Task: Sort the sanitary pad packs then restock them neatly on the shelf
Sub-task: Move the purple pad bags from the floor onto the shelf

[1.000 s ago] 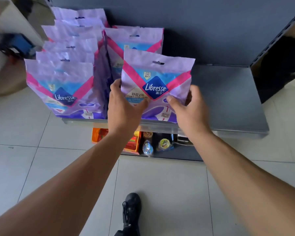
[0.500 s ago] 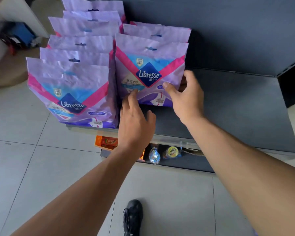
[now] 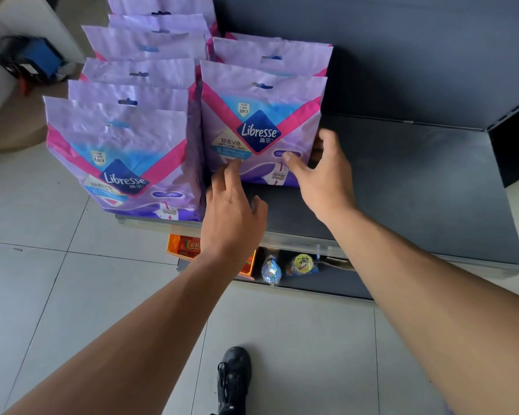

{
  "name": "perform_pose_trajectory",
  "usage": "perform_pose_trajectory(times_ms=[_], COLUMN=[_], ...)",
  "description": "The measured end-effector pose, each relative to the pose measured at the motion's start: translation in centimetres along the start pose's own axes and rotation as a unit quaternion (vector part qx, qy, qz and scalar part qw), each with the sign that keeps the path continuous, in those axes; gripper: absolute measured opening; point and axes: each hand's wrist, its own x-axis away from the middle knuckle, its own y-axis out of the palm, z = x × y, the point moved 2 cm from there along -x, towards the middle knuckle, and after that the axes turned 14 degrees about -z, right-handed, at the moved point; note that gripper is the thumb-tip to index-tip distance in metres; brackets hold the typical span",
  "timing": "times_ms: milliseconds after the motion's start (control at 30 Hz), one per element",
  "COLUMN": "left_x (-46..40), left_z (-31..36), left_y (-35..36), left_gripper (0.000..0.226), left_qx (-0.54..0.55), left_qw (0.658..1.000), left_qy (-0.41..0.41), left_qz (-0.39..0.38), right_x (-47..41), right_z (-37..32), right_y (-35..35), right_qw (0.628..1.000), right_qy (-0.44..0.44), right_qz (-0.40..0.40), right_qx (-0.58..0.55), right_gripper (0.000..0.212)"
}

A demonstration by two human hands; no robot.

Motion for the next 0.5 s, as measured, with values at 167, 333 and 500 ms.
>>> perform_pose_trajectory(times_ms=[167,333,500], left_x=[-0.2,0.2,1.9], left_z=[0.0,0.7,4.3], left_y=[-0.4,-1.1,-1.0], left_gripper=[0.055,0.050,0.041], left_qx=[-0.012,-0.061,-0.093], left_qw=[1.000,0.998,0.992], left_qy=[0.002,0.022,0.086], left_qz=[-0.002,-0.010,-0.018], right_x=[0.5,2.7,6.7], right_z=[0.0,0.0,1.0], right_y=[-0.2,-1.1,-4.2], right_qw=[1.000,0.982,0.934], right_qy=[0.000,-0.036,-0.082], right_qz=[-0.002,0.018,-0.031], right_qx=[0.024,0.183,0.346], right_gripper=[0.052,0.048,0.047])
